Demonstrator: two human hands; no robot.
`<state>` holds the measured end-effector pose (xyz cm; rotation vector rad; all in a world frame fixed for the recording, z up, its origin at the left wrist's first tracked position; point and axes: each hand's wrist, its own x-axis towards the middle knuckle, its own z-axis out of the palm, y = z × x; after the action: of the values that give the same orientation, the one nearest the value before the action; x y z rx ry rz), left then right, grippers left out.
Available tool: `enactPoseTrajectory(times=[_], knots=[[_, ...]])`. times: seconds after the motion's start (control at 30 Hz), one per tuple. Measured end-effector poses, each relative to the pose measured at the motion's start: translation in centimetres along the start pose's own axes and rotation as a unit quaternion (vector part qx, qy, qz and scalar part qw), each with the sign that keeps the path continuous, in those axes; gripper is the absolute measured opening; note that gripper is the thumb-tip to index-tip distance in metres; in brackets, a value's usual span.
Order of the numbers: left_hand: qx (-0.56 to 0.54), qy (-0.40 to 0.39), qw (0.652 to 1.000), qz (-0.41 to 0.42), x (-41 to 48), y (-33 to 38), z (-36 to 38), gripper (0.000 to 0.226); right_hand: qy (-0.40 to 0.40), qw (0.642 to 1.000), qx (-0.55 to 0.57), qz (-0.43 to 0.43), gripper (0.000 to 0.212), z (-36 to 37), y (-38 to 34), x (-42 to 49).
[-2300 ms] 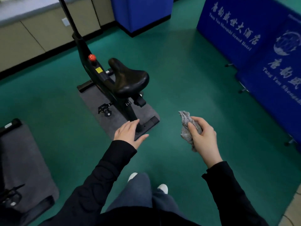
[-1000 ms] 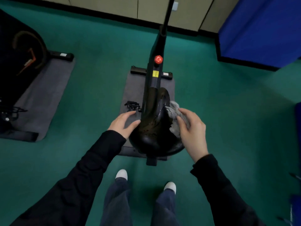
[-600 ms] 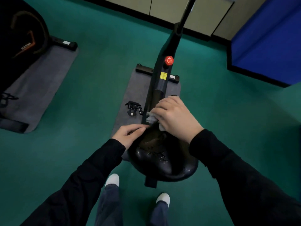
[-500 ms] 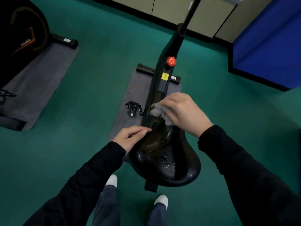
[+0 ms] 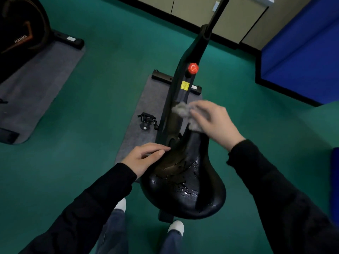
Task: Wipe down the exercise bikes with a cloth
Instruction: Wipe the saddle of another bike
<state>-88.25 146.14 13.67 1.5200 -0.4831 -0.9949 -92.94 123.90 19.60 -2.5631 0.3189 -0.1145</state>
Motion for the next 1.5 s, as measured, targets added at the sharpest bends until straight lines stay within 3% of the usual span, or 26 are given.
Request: enactPoseTrajectory(times=[0.07,0.17,0.3,0.47,0.6,0.8,0.93,1.1,1.37,1.43,1.5], knots=[[0.001,-0.002,1.000,0.000,0.0,-0.1,0.1,0.027,0.021,0.986,0.124,0.112,0.014,-0.1,0.8,-0.1],[0.002,0.002,1.000,0.000,0.2,0.0,0.2,0.025,0.067,0.963,0.195,0.174,0.016,0.7,0.3,-3.0],[-0.006,0.000,1.000,-0.005,0.0,0.1,0.2,0.025,0.117,0.963,0.167,0.176,0.017,2.4,-1.9,-8.4],[0.014,0.008,1.000,-0.009,-0.4,0.0,0.6,0.024,0.086,0.984,0.044,0.153,0.046,3.8,-3.9,-12.6],[0.013,0.013,1.000,-0.012,-0.9,0.2,0.7,0.026,0.078,0.972,0.072,0.209,0.040,2.8,-1.7,-11.5],[0.011,0.022,1.000,-0.015,-1.4,0.4,0.9,0.026,0.081,0.979,0.112,0.152,0.034,2.9,-1.3,-16.6],[-0.003,0.019,1.000,-0.002,-2.2,0.1,0.8,0.034,0.089,0.968,0.148,0.182,0.026,3.2,0.5,-14.9],[0.060,-0.009,0.998,0.009,-4.5,-1.5,0.1,0.098,0.025,0.902,0.360,0.237,0.019,2.8,2.7,-14.3],[0.120,-0.015,0.993,0.007,-5.3,-2.8,0.3,0.125,0.236,0.854,0.382,0.261,0.027,6.7,0.3,-20.7],[0.138,-0.024,0.990,0.010,-5.3,-2.8,0.2,0.126,0.259,0.816,0.434,0.281,0.021,7.1,0.2,-19.5],[0.155,-0.028,0.987,0.018,-5.4,-2.8,0.3,0.124,0.284,0.733,0.521,0.333,0.022,7.5,0.4,-18.5]])
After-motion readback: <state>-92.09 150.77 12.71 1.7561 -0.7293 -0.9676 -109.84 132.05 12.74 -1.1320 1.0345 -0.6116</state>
